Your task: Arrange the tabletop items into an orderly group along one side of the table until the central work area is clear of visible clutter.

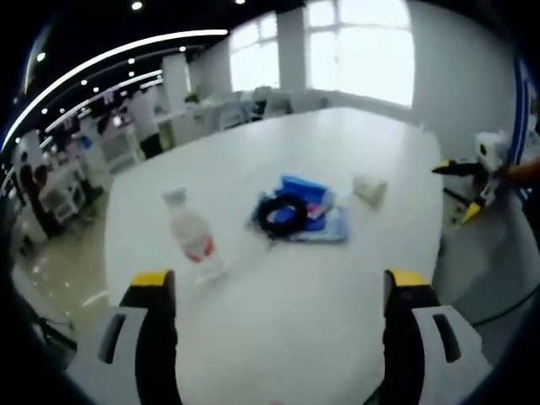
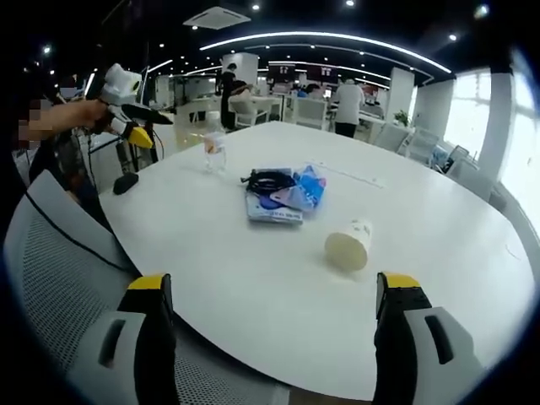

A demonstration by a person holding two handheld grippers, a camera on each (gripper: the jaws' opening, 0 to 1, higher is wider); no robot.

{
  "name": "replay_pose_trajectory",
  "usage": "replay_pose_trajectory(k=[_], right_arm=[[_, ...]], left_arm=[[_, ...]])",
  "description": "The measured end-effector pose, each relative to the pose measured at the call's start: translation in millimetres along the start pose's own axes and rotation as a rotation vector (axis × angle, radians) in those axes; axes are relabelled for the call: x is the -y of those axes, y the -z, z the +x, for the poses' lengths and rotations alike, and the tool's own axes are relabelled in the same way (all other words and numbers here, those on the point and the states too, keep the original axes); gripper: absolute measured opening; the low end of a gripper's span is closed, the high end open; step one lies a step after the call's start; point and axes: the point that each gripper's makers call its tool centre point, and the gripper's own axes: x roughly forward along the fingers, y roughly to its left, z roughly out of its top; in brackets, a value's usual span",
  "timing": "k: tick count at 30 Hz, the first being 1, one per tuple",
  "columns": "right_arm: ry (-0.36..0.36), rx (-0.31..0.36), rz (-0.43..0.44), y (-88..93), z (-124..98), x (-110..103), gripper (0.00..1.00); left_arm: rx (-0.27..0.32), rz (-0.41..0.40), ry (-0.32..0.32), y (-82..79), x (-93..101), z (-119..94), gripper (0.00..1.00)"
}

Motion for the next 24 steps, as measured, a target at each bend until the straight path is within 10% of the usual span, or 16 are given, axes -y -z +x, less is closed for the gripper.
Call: replay_pose_trajectory(k=[24], right_arm=[[-0.003,-0.013,-0.017,2.6,-0.5,-0.6,0.96]], left_arm=[[0.092,-0.077,-0.035,26.4,82.2,-31.4,0.98]])
